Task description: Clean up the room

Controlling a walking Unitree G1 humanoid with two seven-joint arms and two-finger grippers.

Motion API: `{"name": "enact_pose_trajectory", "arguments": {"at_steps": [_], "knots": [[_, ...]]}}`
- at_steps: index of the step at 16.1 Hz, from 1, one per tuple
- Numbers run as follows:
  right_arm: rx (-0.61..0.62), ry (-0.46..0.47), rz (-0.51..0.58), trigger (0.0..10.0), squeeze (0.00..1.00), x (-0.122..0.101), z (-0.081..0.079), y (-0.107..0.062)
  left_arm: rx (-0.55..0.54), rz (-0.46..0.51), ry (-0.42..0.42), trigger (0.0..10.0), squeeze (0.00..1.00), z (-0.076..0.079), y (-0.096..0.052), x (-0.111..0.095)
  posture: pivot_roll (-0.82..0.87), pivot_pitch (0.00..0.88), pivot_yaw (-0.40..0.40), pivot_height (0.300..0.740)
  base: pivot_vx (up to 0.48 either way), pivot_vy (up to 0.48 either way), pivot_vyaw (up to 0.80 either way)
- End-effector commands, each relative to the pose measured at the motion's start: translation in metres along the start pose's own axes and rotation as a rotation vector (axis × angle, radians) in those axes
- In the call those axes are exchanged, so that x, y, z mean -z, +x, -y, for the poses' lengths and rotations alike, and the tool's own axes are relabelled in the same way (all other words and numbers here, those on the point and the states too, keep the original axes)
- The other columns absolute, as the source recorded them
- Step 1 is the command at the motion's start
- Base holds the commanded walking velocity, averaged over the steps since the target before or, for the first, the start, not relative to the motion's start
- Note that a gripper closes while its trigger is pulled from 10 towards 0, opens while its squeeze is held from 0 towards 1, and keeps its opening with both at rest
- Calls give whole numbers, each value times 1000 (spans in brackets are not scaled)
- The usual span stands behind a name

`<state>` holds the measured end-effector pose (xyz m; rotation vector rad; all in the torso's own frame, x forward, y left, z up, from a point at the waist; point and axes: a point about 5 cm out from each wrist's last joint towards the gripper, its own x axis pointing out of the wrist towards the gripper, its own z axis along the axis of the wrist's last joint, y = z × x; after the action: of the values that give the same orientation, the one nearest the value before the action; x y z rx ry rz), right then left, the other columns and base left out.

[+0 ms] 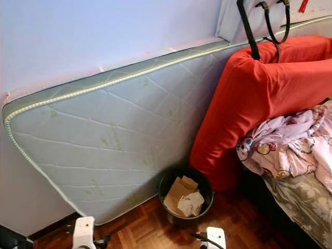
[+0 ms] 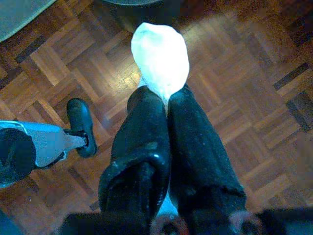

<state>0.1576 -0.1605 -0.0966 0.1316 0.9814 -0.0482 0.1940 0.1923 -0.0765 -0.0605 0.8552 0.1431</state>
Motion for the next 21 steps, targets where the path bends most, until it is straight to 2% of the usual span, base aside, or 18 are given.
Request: {"name": "enact_pose_trajectory", "arguments": {"at_steps": [1,3,8,12,21], "knots": [[8,-10,7,10000,0,-2,4,0,-9,-22,4,10000,0,-4,-1,5,31,0,-15,740,0,0,800],[14,2,5,10000,0,-3,8,0,-12,-14,4,10000,0,-7,-1,2,32,0,-15,740,0,0,303],[27,0,1,10000,0,-1,17,-2,-8,8,4,10000,0,-5,0,-1,31,0,-16,740,0,0,0],[14,-3,29,10000,0,-7,14,-1,-8,20,3,10000,0,-6,0,-4,32,0,-14,740,0,0,600],[22,13,-2,10000,0,3,19,-3,-8,16,2,10000,0,-7,0,-3,32,0,-17,740,81,0,0]]}}
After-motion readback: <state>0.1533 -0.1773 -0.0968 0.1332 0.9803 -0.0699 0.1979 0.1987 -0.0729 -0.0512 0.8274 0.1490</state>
